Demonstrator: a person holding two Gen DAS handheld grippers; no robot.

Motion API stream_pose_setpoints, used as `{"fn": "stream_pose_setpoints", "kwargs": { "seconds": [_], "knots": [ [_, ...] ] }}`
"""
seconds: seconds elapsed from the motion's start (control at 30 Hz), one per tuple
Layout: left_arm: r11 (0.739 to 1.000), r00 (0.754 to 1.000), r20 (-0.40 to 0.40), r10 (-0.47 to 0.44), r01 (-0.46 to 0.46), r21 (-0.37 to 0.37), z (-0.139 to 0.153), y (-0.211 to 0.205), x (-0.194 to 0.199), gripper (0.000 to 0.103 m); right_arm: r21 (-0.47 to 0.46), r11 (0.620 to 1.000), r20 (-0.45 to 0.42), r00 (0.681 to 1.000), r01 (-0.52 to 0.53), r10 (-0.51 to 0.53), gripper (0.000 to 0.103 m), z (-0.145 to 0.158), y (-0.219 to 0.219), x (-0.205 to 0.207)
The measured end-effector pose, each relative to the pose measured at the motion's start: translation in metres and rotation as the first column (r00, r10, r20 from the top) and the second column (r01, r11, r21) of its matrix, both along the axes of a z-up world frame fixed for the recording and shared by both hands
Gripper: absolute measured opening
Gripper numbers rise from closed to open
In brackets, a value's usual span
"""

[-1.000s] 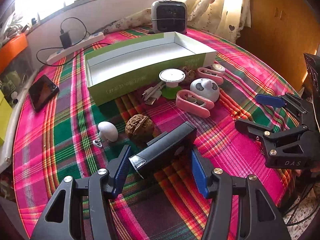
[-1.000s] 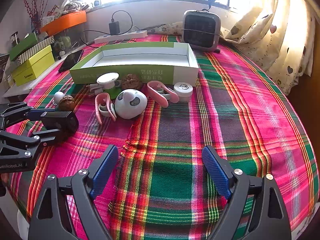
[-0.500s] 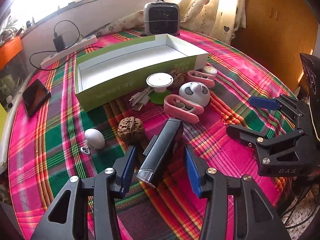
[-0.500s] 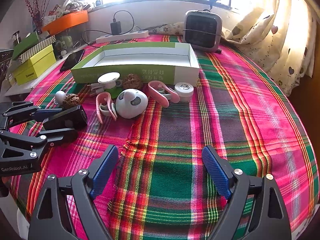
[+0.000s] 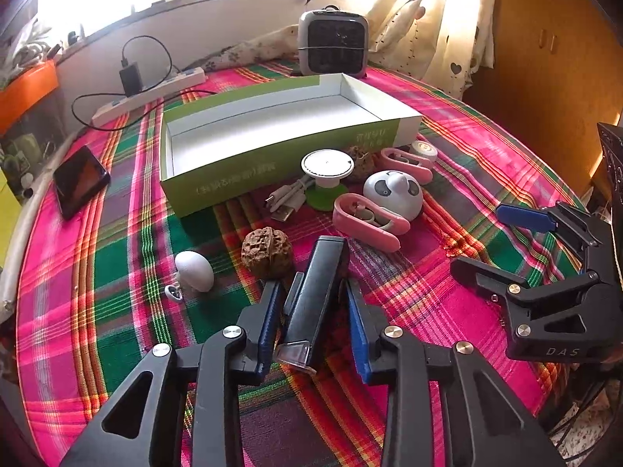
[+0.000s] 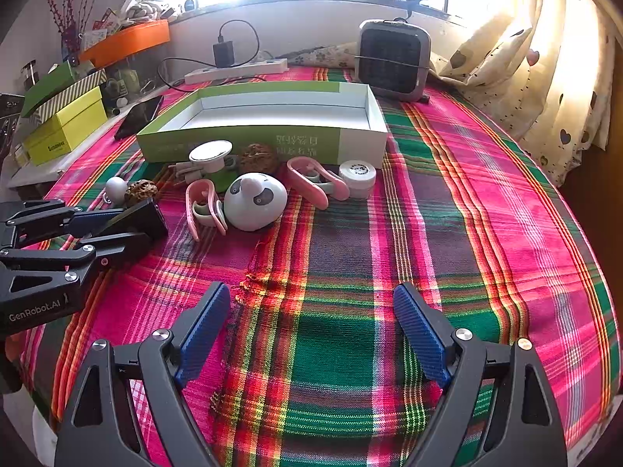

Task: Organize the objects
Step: 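Close the left tool on the black flashlight lying on the cloth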

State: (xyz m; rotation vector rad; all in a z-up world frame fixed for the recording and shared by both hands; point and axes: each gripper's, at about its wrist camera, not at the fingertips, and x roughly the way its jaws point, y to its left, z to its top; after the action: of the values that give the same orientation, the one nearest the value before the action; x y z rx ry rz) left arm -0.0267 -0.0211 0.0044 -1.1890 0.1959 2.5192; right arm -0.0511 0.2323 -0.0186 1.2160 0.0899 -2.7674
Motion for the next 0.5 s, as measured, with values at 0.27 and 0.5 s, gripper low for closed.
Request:
{"fn": "stream_pose_setpoints", "kwargs": {
  "seconds": [0.27, 0.5],
  "knots": [
    [0.999, 0.999, -0.007, 0.038, -0.038, -0.012, 0.0002, 0.0010, 0.0000, 0.024, 0.000, 1.000, 0.000, 1.000, 0.000, 0.000, 0.086, 0.0002, -0.0003, 0.0001],
    [0.998, 0.998, -0.012, 0.065, -0.066, -0.012, -0.0002, 0.0010, 0.0001, 0.021, 0.000, 1.000, 0.000, 1.000, 0.000, 0.000, 0.086, 0.0003, -0.0010, 0.0006]
  ]
}}
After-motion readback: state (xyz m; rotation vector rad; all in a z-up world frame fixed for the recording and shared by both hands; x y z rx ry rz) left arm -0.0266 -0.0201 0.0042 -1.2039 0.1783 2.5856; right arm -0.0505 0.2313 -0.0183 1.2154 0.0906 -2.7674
